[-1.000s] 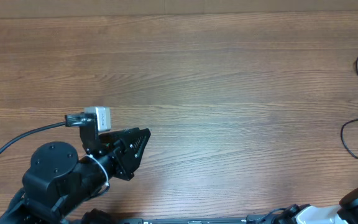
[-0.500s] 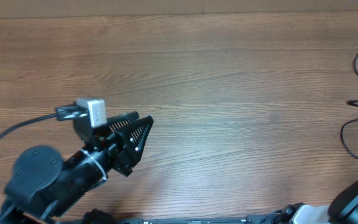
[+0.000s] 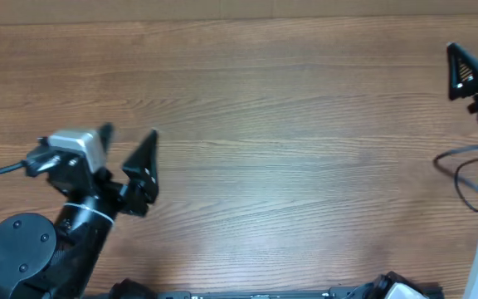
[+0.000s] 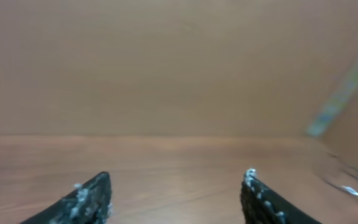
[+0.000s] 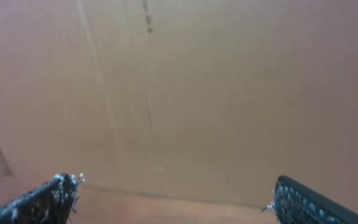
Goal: Untangle cables
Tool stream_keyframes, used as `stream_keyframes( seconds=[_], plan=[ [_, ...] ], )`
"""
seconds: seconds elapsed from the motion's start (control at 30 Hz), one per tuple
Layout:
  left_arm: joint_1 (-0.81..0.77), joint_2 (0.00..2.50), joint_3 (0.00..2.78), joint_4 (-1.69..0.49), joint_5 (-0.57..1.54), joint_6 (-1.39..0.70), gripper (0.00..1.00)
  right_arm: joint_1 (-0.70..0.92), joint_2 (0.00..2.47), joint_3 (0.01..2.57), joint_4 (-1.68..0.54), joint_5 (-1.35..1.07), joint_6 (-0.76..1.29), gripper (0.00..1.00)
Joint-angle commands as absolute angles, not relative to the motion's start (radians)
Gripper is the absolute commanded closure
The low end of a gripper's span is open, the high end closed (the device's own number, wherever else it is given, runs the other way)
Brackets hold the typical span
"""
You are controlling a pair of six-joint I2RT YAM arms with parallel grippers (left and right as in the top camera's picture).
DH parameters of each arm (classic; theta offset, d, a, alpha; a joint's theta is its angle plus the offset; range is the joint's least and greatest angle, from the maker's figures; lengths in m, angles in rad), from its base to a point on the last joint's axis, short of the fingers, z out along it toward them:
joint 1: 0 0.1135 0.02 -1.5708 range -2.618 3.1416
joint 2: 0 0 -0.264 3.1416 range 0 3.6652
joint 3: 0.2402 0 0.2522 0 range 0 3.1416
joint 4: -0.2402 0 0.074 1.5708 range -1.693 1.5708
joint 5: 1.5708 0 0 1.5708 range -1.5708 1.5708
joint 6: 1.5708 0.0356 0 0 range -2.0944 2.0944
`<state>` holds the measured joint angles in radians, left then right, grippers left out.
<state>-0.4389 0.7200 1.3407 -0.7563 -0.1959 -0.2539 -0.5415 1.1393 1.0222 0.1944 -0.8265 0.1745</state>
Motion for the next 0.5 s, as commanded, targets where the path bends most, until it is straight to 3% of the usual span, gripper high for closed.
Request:
stream_keyframes(
  seconds=[0.0,0.07,0.1,0.3,0.47],
  plan=[
    [-0.443,0.718,1.356,-0.746,-0.468,-0.213,0.24,-0.477,1.023,1.036,0.097,-0.632,0.043,0.0],
    [-0.443,0.718,1.356,-0.746,-0.482,-0.213,0.16,-0.451,0.973,1.036,0.046,-0.584,0.036,0.0],
    [-0.443,0.718,1.356,-0.739,-0.48,-0.213,0.0,-0.443,0.954,1.036,0.029,-0.576,0.036,0.0],
    [-0.443,0.719,1.356,-0.609,-0.464,-0.213,0.0,-0.437,0.881,1.036,-0.109,-0.54,0.227,0.0],
    [-0.443,0.718,1.356,-0.588,-0.483,-0.211,0.0,-0.437,0.838,1.036,-0.273,-0.539,0.239,0.0]
  ],
)
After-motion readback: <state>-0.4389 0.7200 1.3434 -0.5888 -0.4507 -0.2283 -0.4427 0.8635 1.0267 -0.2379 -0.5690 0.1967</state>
